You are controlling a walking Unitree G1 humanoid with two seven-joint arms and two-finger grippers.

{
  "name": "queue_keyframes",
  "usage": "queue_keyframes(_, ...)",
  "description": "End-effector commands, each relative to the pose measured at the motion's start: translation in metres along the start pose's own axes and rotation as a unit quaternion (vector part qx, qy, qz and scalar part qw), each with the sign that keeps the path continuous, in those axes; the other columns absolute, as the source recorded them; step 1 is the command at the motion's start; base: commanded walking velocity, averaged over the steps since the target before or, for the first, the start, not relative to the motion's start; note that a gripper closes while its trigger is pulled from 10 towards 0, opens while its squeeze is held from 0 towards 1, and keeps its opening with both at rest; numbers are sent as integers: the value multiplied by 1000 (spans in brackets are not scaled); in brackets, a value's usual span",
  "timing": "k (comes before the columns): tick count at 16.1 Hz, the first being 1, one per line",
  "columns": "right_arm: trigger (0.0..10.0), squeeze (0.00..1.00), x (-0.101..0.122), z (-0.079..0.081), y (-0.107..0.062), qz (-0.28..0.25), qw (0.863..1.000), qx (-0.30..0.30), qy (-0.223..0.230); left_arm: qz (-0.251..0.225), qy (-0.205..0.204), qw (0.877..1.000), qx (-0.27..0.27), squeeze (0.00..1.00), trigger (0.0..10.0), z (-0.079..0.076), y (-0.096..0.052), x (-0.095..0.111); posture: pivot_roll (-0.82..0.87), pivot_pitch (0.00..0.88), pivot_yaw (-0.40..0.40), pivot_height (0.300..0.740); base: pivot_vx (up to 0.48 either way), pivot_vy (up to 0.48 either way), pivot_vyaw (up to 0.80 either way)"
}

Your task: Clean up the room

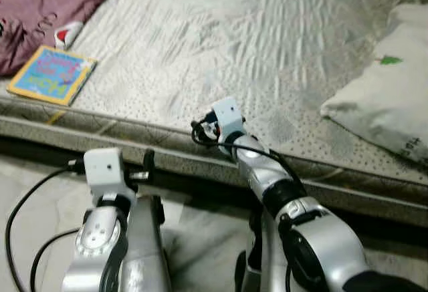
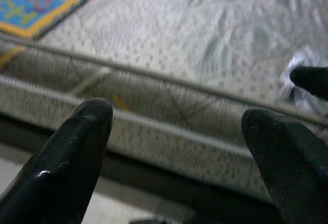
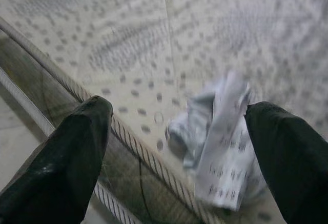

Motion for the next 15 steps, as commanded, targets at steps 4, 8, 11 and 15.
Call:
queue_keyframes(4, 10000, 0, -8, -2, -1, 5, 1000, -12, 17, 21, -2, 1000, -3, 0, 10000, -5, -14, -5, 272, 308, -41, 536, 0, 0, 0)
queue_keyframes(8, 10000, 0, 9, -16, 0, -28, 998, -61, 14, 33, -5, 999, 3, 0, 10000, -3, -21, -6, 275, 329, -53, 536, 0, 0, 0)
queue_keyframes(11, 10000, 0, 22, -17, 2, -53, 995, -82, 17, 37, -5, 999, 6, 0, 10000, -2, -23, -7, 276, 326, -59, 536, 0, 0, 0)
queue_keyframes(15, 3804, 0, 18, -5, 5, -49, 995, -81, 21, 41, -7, 999, 8, 0, 10000, -4, -24, -8, 276, 318, -67, 536, 0, 0, 0)
Point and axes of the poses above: a point about 5 cm out from each wrist's last joint towards the gripper, its own y axis pointing out of the wrist towards the gripper, its own x axis along the axis of the wrist's last joint, z = x × y, the point moved 6 cm from there along y, pointing out of the wrist towards the gripper, and after that the axes turned 11 degrees about y, right-handed, at the moved point
